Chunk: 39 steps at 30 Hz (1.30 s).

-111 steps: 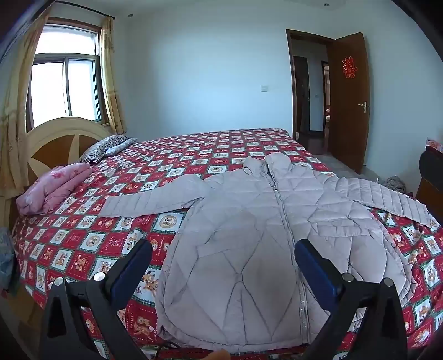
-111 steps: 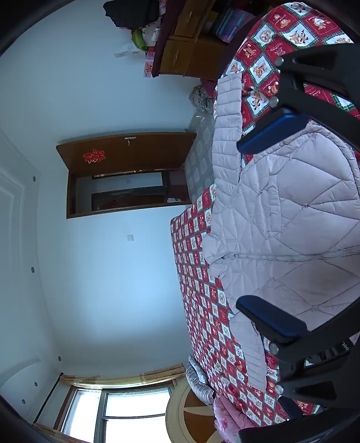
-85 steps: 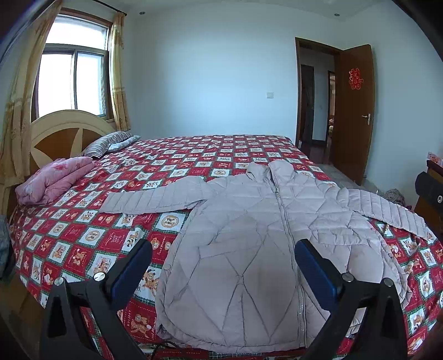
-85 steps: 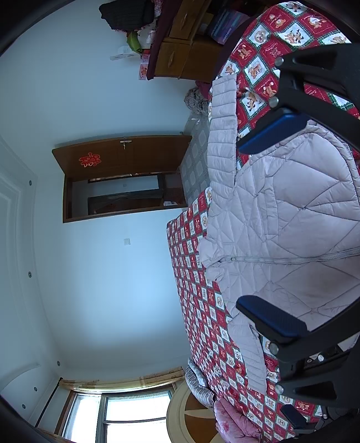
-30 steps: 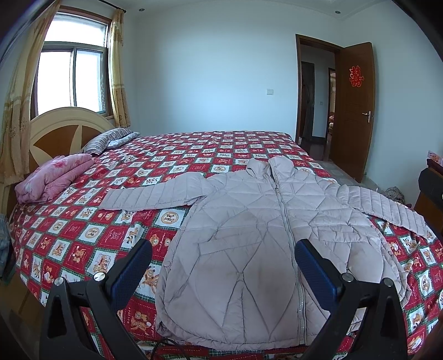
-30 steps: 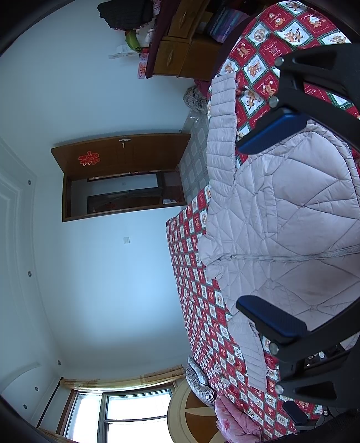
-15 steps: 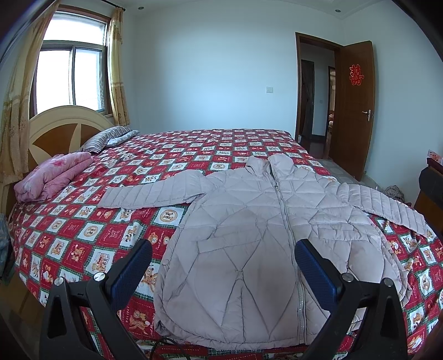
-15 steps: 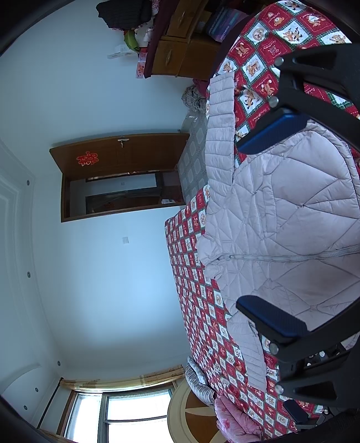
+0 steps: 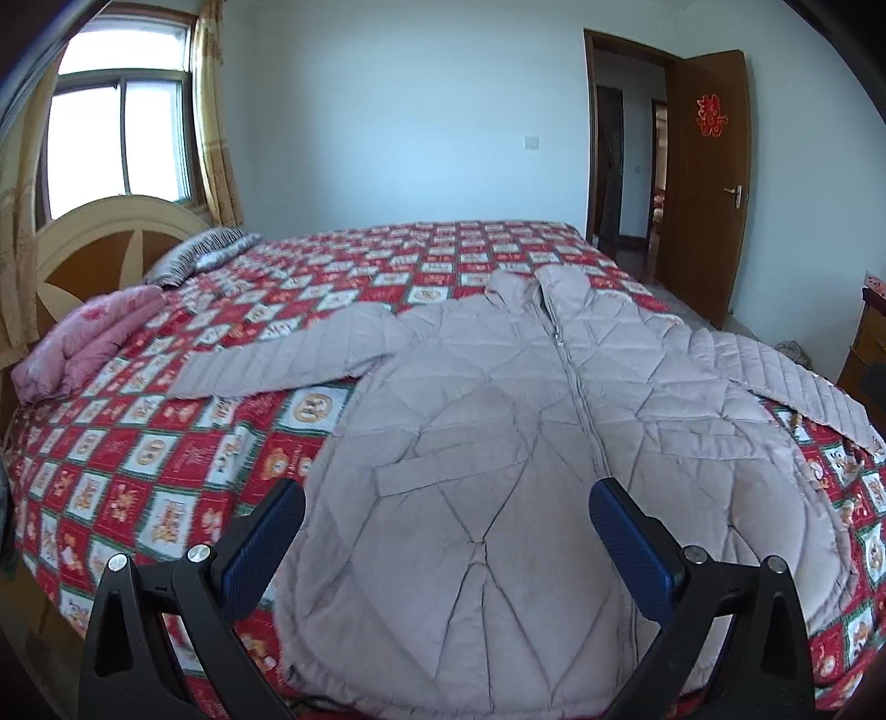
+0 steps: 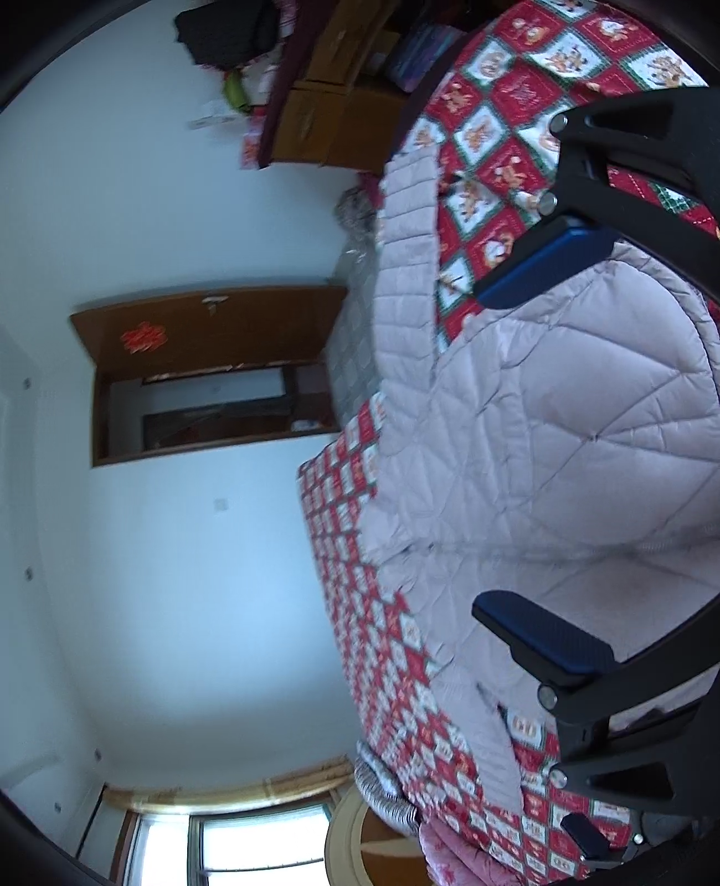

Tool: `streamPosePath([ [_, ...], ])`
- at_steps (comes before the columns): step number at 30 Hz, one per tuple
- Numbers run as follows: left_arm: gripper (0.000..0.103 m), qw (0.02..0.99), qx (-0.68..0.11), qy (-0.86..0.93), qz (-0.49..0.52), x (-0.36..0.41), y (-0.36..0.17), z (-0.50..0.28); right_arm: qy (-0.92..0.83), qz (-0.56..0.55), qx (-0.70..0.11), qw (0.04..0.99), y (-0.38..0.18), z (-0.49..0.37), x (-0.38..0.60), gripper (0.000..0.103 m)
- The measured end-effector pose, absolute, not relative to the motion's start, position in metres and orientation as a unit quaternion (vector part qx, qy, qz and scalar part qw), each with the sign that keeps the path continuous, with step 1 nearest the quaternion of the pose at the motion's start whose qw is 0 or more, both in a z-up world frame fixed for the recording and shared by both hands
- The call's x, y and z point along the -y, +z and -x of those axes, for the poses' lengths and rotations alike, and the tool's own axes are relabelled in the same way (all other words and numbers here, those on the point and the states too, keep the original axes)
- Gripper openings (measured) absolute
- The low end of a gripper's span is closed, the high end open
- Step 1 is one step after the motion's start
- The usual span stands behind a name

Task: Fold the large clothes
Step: 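Grasp the jacket sleeve with the right gripper and lift it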

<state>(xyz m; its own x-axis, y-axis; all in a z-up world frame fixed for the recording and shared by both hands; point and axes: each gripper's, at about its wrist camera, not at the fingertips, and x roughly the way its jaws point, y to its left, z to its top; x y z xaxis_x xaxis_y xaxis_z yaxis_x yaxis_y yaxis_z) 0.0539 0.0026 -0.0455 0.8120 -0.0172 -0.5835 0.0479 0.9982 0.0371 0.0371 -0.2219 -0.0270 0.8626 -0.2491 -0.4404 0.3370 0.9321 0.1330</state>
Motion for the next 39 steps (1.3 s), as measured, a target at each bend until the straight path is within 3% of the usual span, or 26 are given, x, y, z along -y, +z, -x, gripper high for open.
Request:
streamPosePath([
  [6,0.102,0.946,-0.323,-0.006,-0.036,0.004,-0.065,-0.107,-0.190,-0.140,-0.236,0.943,-0.052,-0.056,0.268,0.103],
  [16,0.102,0.941,-0.334,-0.031,-0.048,0.012,-0.078,-0.200,-0.272,-0.167,-0.234,0.918,-0.047,-0.075,0.362,0.103],
  [26,0.102,0.951,-0.294,0.003,-0.090,-0.017,-0.106,-0.296,-0.382,-0.280,-0.237,0.848,-0.068,-0.064,0.501,0.086],
  [31,0.102,0.935,-0.352,0.014,-0.042,-0.038,-0.140,-0.324,-0.408,-0.359,-0.241,0.804,-0.093,-0.072,0.569,0.074],
  [39,0.102,0.917,-0.399,0.012,-0.017,-0.040,-0.161,-0.333,-0.429,-0.410,-0.257,0.763,-0.127,-0.083,0.621,0.067],
])
